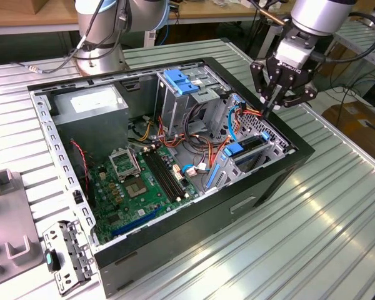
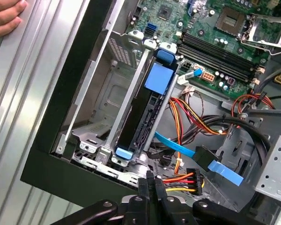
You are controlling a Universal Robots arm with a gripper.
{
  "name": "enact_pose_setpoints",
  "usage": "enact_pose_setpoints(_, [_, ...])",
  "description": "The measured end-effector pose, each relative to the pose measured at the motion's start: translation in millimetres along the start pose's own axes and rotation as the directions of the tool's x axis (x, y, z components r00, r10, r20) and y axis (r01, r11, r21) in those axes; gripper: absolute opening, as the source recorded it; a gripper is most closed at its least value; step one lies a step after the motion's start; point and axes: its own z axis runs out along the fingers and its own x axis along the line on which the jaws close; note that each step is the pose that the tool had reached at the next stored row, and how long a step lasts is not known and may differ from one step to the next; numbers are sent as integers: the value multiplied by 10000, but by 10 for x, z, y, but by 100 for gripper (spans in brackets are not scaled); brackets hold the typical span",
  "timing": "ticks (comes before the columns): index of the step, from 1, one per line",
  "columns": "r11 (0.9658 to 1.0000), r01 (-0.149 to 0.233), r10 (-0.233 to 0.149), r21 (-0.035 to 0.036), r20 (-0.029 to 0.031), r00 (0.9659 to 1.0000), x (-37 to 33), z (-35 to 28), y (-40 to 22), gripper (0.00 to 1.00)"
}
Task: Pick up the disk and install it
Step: 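Insert the first disk wire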
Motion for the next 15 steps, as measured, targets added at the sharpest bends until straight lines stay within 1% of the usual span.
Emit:
enact_pose_setpoints(3, [9995, -317, 317, -9, -8, 9995, 0, 5, 0, 16])
enact_pose_setpoints(5, [9990, -453, 453, -14, -11, 9990, 0, 6, 0, 16])
enact_pose_setpoints(6, [9988, -482, 482, -10, -9, 9988, -8, 8, 17, 16])
enact_pose_setpoints(7, [9988, -481, 481, -2, -6, 9988, -30, 6, 74, 16])
enact_pose_setpoints(8, [9988, -482, 482, 0, -3, 9988, -46, 5, 113, 16])
enact_pose_setpoints(9, [9988, -483, 483, 0, -3, 9988, -53, 8, 130, 16])
enact_pose_setpoints(10, [9983, -585, 585, -5, -13, 9983, -54, 17, 133, 16])
enact_pose_setpoints(11, [9972, -748, 748, -10, -19, 9972, -54, 25, 134, 16])
enact_pose_setpoints(13, [9940, -1095, 1095, -21, -29, 9940, -55, 40, 134, 16])
enact_pose_setpoints(15, [9885, -1510, 1510, -33, -42, 9885, -56, 55, 134, 16])
